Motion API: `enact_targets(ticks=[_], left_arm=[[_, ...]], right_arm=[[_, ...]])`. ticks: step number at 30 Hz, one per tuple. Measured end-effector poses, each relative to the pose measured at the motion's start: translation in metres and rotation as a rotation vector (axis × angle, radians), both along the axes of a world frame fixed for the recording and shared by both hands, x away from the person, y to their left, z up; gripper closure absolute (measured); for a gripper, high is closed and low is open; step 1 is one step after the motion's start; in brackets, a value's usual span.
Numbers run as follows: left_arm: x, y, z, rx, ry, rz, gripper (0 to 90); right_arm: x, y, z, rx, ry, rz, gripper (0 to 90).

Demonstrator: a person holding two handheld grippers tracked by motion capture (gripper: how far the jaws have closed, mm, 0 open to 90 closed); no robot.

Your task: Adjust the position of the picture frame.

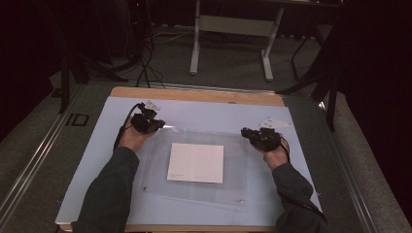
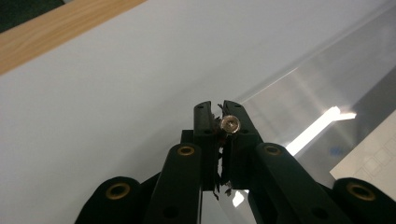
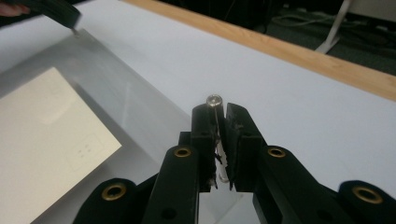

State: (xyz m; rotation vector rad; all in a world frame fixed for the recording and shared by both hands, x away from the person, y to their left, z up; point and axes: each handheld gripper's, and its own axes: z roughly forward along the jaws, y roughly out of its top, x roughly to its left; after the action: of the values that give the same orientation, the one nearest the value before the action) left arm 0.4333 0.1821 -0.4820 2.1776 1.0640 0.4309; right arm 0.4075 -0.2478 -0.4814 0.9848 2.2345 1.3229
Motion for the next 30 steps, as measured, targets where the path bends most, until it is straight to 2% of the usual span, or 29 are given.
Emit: enact_targets(ticks=[3,7,11,15,21,24,30], left_arm=[[-0.004,0.006,-0.003,-0.008,-0.001,0.019,85.2],[-0.009,0.008,-0.010,-0.007,0.013,0.018,85.0],[-0.008,0.006,-0.018,-0.006,0.016,0.026,85.0],[-0.007,0.005,-0.024,-0.015,0.021,0.041,85.0],[-0.007,0.007,-0.029,-0.015,0.031,0.052,85.1],[-0.008,0.008,-0.031,-0.026,0.022,0.051,85.1],[-0.010,0.009,-0.034,-0.045,0.004,0.056,84.9]], right_arm=[[0.009,0.008,-0.004,-0.011,0.017,-0.005,83.2],[0.021,0.013,-0.012,-0.010,0.047,-0.028,83.4],[0.025,0.015,-0.023,-0.033,0.073,-0.044,84.1],[0.027,0.014,-0.031,-0.027,0.095,-0.056,84.1],[0.030,0.017,-0.037,-0.040,0.101,-0.054,84.5],[0.030,0.017,-0.039,-0.030,0.096,-0.059,84.6],[0.028,0.019,-0.039,-0.055,0.082,-0.067,84.9]])
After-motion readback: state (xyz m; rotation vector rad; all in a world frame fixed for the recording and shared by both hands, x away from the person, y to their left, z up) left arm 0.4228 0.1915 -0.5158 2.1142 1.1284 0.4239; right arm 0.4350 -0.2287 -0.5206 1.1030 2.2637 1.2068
